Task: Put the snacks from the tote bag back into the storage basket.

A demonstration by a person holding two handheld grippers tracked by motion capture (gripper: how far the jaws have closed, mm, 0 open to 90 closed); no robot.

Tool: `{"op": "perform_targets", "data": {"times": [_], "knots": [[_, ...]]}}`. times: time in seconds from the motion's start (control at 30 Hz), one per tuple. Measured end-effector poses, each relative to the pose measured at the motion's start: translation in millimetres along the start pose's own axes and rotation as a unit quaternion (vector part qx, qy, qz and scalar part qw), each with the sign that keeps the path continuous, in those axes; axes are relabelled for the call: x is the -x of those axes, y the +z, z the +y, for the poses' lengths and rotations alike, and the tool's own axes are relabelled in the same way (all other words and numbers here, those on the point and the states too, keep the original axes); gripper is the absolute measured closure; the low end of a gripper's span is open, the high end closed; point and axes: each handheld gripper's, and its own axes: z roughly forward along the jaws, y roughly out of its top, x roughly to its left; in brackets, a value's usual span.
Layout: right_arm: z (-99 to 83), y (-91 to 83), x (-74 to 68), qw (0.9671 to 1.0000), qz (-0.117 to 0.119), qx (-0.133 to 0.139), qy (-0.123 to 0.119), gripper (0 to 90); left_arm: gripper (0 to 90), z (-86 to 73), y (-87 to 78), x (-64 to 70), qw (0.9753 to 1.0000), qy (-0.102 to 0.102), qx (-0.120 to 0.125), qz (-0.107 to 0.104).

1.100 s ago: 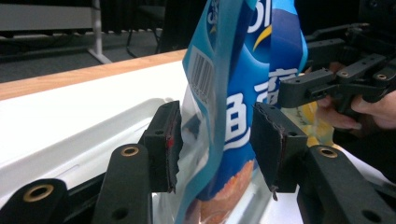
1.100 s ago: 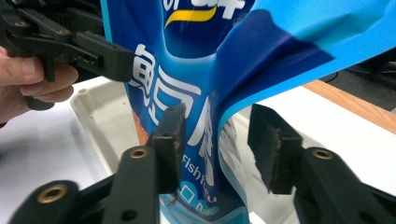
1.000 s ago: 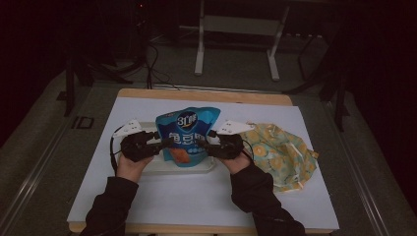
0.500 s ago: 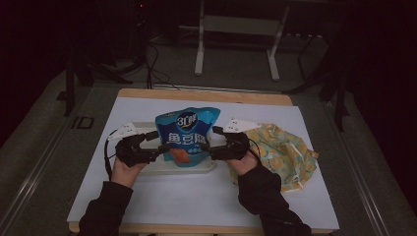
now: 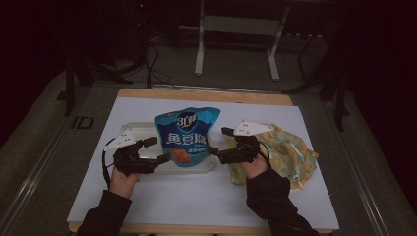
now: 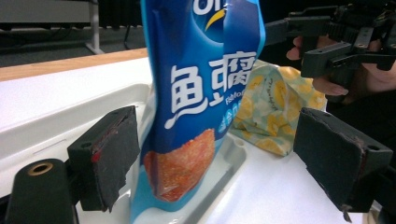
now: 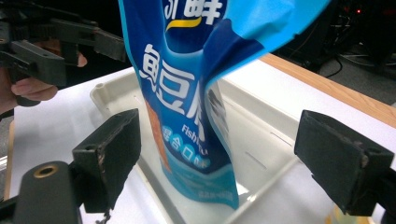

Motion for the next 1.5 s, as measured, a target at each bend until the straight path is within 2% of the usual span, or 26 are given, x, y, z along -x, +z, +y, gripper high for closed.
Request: {"op": "perform_targets", "data": {"times": [0.13, 0.27, 0.33, 0.4, 0.57, 0.77, 0.97, 1.17, 1.23, 1.3, 1.33, 1.5], "knots": [[-3.9, -9.3, 1.2, 1.0, -0.002, 0.002, -0.001, 14.5, 15.1, -2.5, -2.7, 7.8, 1.0, 0.002, -0.003, 0.002], [-9.4, -19.8, 2.1, 1.0, -0.004, 0.007, 0.003, 14.6, 15.1, -6.3, -6.7, 15.4, 0.9999, -0.006, 0.002, -0.008], [-11.8, -25.4, 1.9, 1.0, -0.004, 0.006, -0.003, 14.6, 15.1, -7.4, -9.0, 21.0, 0.9999, -0.002, 0.003, -0.014], [-14.6, -32.0, 1.5, 0.9999, -0.006, 0.007, -0.005, 14.6, 15.2, -8.5, -11.4, 27.6, 0.9999, 0.004, 0.007, -0.008], [-20.9, -49.9, 1.0, 0.9998, -0.011, 0.016, -0.004, 14.7, 15.2, -10.3, -15.0, 41.2, 0.9997, 0.008, 0.015, -0.019], [-28.2, -69.7, -0.3, 0.9996, -0.02, 0.022, -0.004, 14.7, 15.2, -8.2, -14.1, 58.3, 0.9986, 0.024, 0.017, -0.043], [-41.2, -88.0, -0.3, 0.9992, -0.032, 0.021, -0.005, 14.7, 15.2, -8.7, -3.4, 68.9, 0.9962, 0.035, 0.021, -0.078], [-58.0, -106.5, 0.7, 0.9979, -0.056, 0.031, 0.007, 14.7, 15.2, -10.2, 10.9, 73.8, 0.9942, 0.036, 0.014, -0.1], [-60.2, -108.2, 1.1, 0.9977, -0.061, 0.031, 0.007, 14.6, 15.2, -10.4, 17.1, 75.8, 0.9932, 0.041, 0.013, -0.108], [-64.0, -111.9, 2.2, 0.9972, -0.067, 0.031, 0.008, 14.6, 15.2, -10.5, 25.1, 78.4, 0.9931, 0.053, 0.001, -0.105], [-67.0, -115.7, 2.9, 0.9974, -0.063, 0.031, 0.013, 14.5, 15.2, -11.1, 28.8, 79.9, 0.9929, 0.06, -0.003, -0.102], [-74.1, -123.9, 0.9, 0.9971, -0.068, 0.032, 0.01, 14.5, 15.2, -15.1, 44.9, 86.1, 0.989, 0.082, -0.016, -0.122]]}}
